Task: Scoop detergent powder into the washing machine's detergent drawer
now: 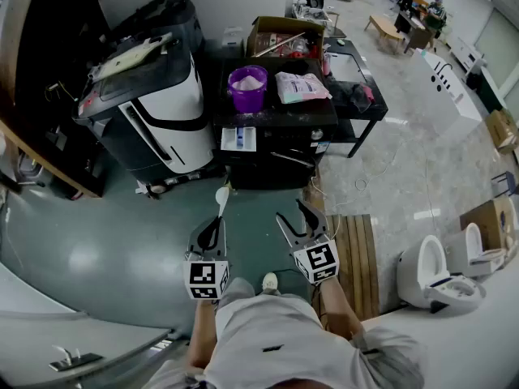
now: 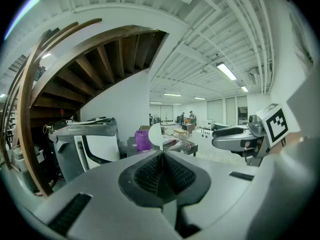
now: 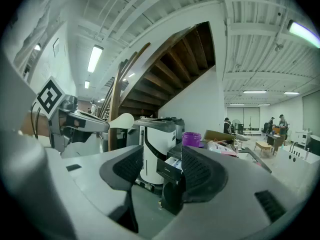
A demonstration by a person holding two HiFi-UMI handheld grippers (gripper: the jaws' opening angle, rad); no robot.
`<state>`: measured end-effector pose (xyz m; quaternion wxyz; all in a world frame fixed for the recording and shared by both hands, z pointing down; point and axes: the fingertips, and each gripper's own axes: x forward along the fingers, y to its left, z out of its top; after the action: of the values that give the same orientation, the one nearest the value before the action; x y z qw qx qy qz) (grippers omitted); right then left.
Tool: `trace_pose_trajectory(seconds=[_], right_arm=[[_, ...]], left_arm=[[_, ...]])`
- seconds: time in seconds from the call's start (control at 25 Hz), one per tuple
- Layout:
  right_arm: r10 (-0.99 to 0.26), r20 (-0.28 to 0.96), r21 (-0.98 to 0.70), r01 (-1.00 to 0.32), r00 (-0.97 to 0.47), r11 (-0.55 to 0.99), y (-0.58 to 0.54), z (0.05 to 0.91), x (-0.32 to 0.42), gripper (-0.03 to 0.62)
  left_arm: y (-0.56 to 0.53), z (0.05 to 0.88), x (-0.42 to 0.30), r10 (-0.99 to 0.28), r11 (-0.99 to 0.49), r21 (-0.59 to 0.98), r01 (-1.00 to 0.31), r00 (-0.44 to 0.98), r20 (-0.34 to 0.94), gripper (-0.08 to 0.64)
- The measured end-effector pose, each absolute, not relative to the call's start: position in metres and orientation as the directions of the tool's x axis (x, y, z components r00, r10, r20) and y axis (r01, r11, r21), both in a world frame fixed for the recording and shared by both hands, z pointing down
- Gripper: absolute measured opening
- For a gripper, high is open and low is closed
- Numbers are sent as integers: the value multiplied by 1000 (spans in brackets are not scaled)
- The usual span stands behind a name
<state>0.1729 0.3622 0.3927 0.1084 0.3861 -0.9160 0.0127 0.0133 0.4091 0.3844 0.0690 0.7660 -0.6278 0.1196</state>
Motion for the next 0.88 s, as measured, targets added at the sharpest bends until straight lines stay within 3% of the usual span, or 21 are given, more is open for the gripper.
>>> trace_pose_trajectory(seconds=[0.28, 0.88], right_arm=[[-699, 196, 21, -710, -687, 704, 354, 396, 191, 249], [-679, 251, 37, -694, -690, 719, 284, 416, 165, 249]], left_arm=[[402, 387, 34, -945, -190, -40, -981, 172, 277, 15], [324, 407, 20, -937, -217, -3, -976, 207, 282, 15]])
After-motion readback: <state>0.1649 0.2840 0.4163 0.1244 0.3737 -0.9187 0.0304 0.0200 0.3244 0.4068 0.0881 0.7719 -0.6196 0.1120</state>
